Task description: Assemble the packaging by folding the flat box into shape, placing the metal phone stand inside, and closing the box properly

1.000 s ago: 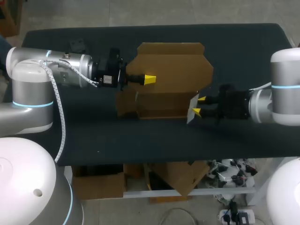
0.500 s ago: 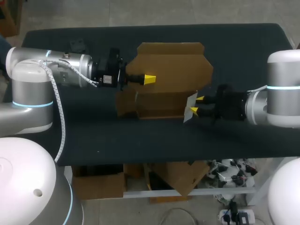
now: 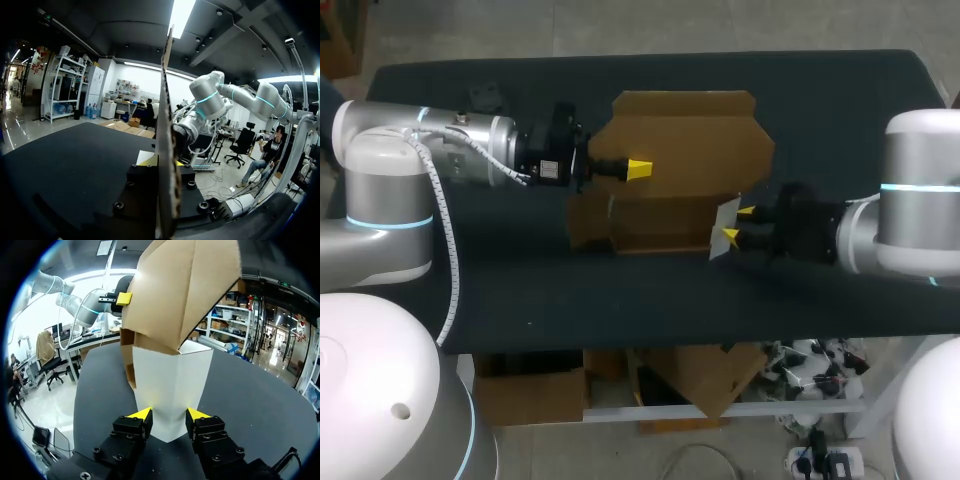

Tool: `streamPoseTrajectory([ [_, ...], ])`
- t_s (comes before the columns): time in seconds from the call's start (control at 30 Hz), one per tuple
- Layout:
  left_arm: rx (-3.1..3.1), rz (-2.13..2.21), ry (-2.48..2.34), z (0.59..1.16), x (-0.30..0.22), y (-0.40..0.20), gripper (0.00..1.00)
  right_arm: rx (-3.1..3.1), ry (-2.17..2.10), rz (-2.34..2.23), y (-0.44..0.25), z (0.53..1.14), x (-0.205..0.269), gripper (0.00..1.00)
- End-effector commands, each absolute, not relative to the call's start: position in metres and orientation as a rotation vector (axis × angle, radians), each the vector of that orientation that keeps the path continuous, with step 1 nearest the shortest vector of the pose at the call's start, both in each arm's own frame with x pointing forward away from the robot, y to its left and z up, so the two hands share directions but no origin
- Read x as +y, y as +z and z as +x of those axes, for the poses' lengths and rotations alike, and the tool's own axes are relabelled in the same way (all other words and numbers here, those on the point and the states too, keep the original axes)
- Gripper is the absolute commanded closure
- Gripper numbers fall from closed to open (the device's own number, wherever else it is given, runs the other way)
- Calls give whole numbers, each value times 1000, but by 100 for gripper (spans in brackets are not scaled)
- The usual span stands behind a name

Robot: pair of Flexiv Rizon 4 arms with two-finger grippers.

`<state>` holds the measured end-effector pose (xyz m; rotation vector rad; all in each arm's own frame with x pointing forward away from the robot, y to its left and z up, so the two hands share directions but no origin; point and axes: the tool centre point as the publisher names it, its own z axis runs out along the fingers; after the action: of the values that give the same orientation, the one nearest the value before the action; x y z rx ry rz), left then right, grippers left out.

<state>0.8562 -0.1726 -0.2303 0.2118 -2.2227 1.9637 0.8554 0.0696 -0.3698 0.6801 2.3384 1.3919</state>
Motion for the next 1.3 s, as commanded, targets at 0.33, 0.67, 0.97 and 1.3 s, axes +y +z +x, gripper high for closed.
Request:
streamPoseTrajectory([
  [0.33, -2222, 211, 1964, 856, -174, -235, 100, 2284, 1340, 744, -377, 863, 84, 56],
  [0.67, -2222, 211, 1964, 856, -174, -235, 100, 2240, 1301, 798, -379, 869, 87, 55],
  [0.97, -2222, 211, 1964, 856, -174, -235, 100, 2198, 1292, 842, -382, 869, 90, 55],
  [1.3, -2222, 211, 1964, 856, -174, -235, 100, 2109, 1301, 927, -386, 867, 90, 55],
])
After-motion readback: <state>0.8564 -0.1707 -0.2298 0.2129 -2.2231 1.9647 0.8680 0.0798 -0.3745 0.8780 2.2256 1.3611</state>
